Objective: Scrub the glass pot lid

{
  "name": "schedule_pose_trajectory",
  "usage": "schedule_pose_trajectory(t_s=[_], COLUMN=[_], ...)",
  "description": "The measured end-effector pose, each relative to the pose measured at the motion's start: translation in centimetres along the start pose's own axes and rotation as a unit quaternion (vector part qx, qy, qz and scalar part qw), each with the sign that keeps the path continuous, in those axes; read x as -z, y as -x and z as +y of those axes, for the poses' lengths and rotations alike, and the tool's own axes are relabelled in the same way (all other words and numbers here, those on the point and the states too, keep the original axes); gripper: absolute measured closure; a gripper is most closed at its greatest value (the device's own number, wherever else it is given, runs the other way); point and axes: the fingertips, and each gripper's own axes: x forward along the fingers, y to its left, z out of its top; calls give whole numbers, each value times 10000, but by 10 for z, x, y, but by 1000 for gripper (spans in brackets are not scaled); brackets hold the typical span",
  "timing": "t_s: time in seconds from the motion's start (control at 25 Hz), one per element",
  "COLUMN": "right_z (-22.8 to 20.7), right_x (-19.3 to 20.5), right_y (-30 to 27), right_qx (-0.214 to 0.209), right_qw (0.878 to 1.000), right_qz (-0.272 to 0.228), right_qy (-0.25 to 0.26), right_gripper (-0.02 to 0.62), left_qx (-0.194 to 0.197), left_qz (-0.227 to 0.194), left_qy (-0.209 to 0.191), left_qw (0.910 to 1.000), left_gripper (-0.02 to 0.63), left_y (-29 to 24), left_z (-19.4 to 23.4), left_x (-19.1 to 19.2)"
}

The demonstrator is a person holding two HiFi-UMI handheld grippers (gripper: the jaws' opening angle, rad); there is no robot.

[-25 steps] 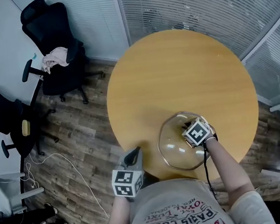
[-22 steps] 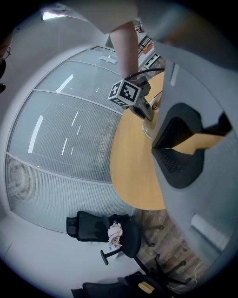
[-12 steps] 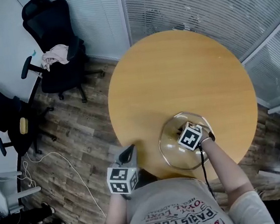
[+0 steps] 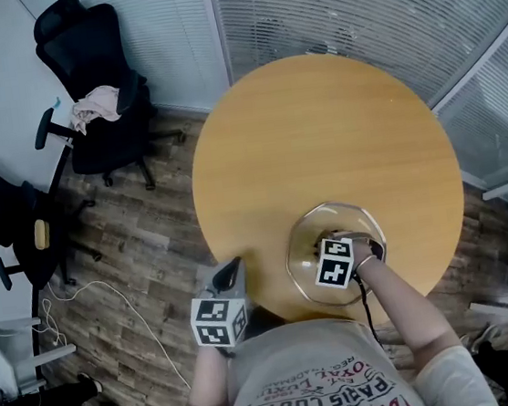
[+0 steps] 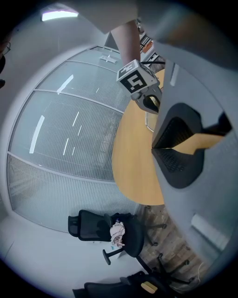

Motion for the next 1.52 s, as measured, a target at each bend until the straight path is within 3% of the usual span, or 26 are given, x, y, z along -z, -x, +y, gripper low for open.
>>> schedule_pose_trajectory(t_s=[0.2,0.76,1.0,1.16,1.32,1.52], right_z=[27,79,106,120,98,46], right_x=[-1,35,43,45,43,39], right_y=[0,12,14,19,43,73], right_qx=[-176,-474,-899,-1267,-949,-401], right_qw=[9997,9949,9874,9707,9691,9759], right_qz=[30,-202,-298,-606,-896,-1170], right_qy=[169,-868,-1270,-1948,-2092,-1797], right_gripper=[531,531,531,531,531,531], left_qx=[99,521,645,699,729,728], left_qz=[32,130,239,268,211,185], left_qy=[-82,-316,-403,-444,-460,-449], left_qw=[9999,9981,9968,9962,9961,9962], left_gripper=[598,598,598,598,598,598], left_y=[1,-3,-6,-7,-14,-22], left_z=[-7,-32,-42,-50,-60,-70], left_x=[2,7,11,14,7,1])
